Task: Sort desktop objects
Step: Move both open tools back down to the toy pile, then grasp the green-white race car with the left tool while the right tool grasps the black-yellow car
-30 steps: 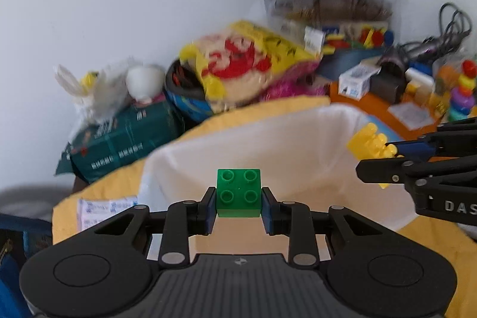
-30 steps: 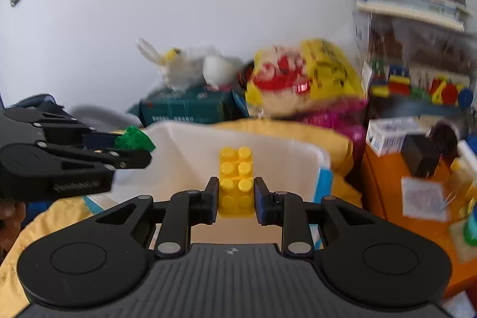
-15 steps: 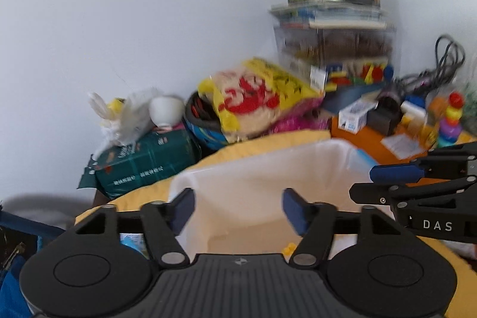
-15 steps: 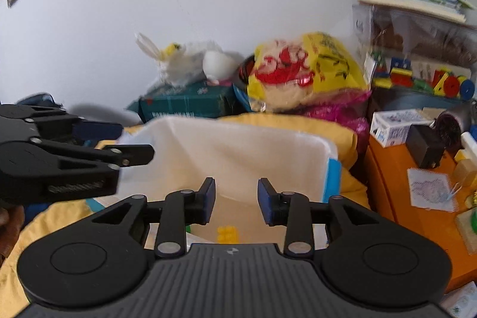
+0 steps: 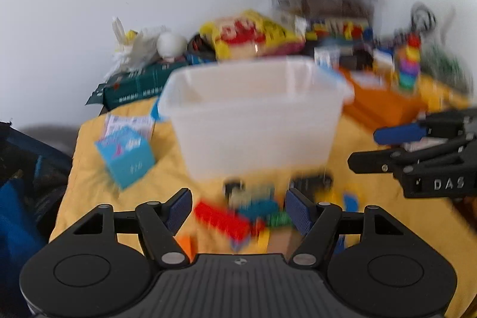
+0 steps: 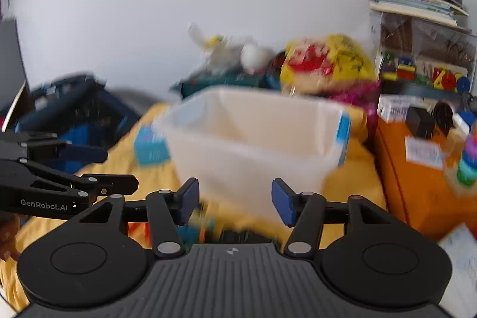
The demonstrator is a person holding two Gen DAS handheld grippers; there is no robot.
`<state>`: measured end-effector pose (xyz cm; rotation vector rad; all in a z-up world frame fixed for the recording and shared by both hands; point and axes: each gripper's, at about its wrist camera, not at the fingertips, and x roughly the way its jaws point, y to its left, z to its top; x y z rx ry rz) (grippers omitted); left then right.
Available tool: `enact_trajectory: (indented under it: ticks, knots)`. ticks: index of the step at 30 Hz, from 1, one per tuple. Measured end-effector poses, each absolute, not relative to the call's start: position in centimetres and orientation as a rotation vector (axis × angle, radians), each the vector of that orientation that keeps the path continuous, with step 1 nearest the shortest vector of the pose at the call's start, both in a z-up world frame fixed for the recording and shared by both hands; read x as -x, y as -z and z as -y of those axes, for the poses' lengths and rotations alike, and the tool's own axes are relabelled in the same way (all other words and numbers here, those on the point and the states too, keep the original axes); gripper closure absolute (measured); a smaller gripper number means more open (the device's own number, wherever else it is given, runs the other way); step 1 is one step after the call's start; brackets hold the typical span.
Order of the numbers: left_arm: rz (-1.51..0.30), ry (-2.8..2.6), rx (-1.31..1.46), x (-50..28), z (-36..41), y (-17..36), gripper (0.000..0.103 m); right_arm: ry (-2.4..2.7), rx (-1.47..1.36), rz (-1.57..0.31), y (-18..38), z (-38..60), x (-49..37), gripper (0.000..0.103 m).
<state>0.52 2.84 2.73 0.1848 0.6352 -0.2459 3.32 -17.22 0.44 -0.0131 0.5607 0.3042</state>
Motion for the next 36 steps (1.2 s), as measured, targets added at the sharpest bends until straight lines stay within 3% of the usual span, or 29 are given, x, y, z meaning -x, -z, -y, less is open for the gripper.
enact_trajectory:
  ticks: [7, 9, 12, 16, 20, 24, 26, 28, 36]
  knots:
    - [-0.721, 0.304, -0.372, 3.4, -1.4, 1.9, 0.03, -0.351, 0.003, -0.699, 4.6, 16.4, 0.2, 0.045]
    - [-0.745, 0.345, -0.35, 3.9, -1.5, 2.7, 0.03, -0.347, 0.002, -0.764, 5.8, 16.3, 0.7, 0.048]
    - [-0.773, 0.36, -0.351, 4.2, -1.3, 3.6, 0.031, -0.344, 0.049, -0.84, 7.2, 15.9, 1.5, 0.064]
    - [-0.755, 0.389, -0.336, 3.5, -0.8, 3.7, 0.036, -0.352, 0.125, -0.881, 8.8, 15.1, 2.7, 0.066]
    - [-0.728, 0.459, -0.425, 2.9, 1.7, 4.3, 0.045, -0.324, 0.196, -0.88, 9.5, 14.5, 3.3, 0.068]
    - [-0.75, 0.508, -0.503, 1.8, 3.9, 5.7, 0.065, -0.284, 0.198, -0.862, 9.7, 14.9, 3.5, 0.068]
    - [-0.77, 0.487, -0.522, 0.8, 4.4, 6.6, 0.068, -0.276, 0.223, -0.834, 9.4, 15.2, 3.6, 0.068]
    - [-0.785, 0.475, -0.477, -0.1, 4.0, 6.5, 0.08, -0.267, 0.267, -0.813, 9.2, 15.2, 3.6, 0.068]
    - [-0.985, 0.625, -0.085, -0.5, -0.6, 4.3, 0.084, -0.298, 0.453, -0.731, 8.7, 14.9, 3.6, 0.065]
